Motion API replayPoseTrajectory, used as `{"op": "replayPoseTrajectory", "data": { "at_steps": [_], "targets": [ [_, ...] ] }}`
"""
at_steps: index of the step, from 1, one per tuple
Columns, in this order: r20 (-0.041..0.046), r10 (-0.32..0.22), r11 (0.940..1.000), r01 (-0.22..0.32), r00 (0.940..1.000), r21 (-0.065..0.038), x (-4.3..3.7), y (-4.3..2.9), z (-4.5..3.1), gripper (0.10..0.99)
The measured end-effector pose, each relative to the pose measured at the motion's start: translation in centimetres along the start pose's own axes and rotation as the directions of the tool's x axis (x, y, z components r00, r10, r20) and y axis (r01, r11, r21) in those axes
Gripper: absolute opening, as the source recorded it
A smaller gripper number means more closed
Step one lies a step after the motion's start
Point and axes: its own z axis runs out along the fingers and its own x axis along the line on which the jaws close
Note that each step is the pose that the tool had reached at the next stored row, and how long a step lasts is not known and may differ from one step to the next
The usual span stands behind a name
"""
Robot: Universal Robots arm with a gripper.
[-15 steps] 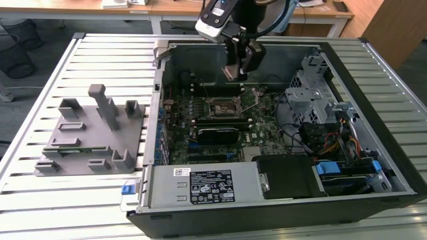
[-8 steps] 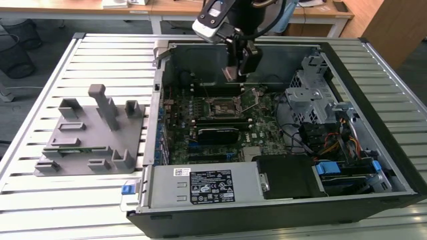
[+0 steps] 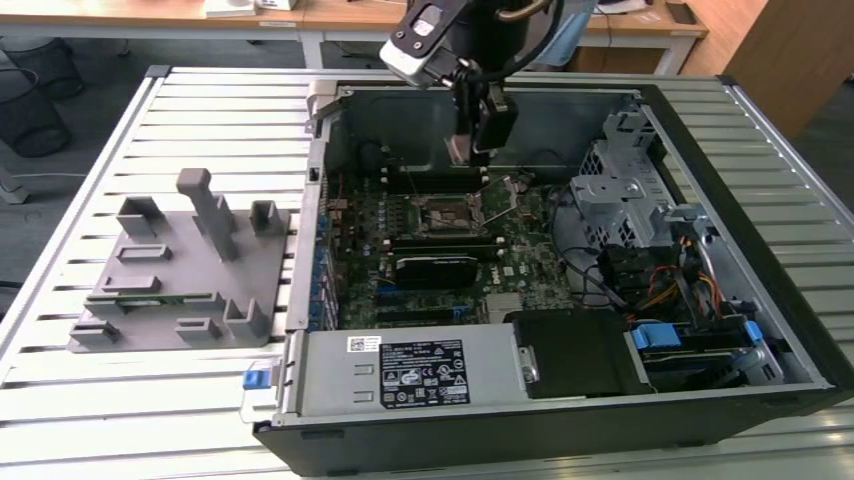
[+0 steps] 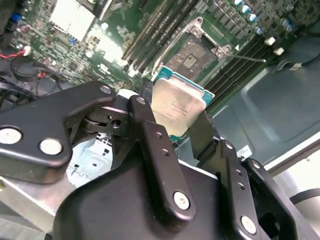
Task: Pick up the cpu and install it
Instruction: 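Place the cpu into insertion slot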
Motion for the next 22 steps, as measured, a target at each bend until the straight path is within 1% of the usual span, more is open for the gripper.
{"op": "replayPoseTrajectory", "data": {
  "at_steps": [4,7,9,11,13,15,18,19,22],
  "targets": [
    [0.0000,0.003,1.0000,-0.003,1.0000,0.000,0.99,0.12,0.39,0.537],
    [0.0018,0.035,0.9994,-0.035,0.9994,-0.001,1.07,0.12,0.68,0.537],
    [0.0040,0.068,0.9977,-0.068,0.9977,-0.001,1.07,0.11,0.84,0.537],
    [0.0051,0.086,0.9963,-0.086,0.9963,-0.001,1.19,0.10,1.05,0.537],
    [0.0054,0.091,0.9958,-0.091,0.9958,-0.002,1.48,-0.01,1.32,0.537],
    [0.0053,0.092,0.9957,-0.092,0.9957,-0.002,1.95,-0.17,1.60,0.537],
    [0.0054,0.093,0.9957,-0.093,0.9957,-0.002,2.70,-0.18,2.14,0.537],
    [0.0054,0.093,0.9956,-0.093,0.9956,-0.002,2.81,-0.18,2.32,0.537],
    [0.0054,0.095,0.9955,-0.095,0.9955,-0.002,2.82,-0.21,2.87,0.537]
  ]
}}
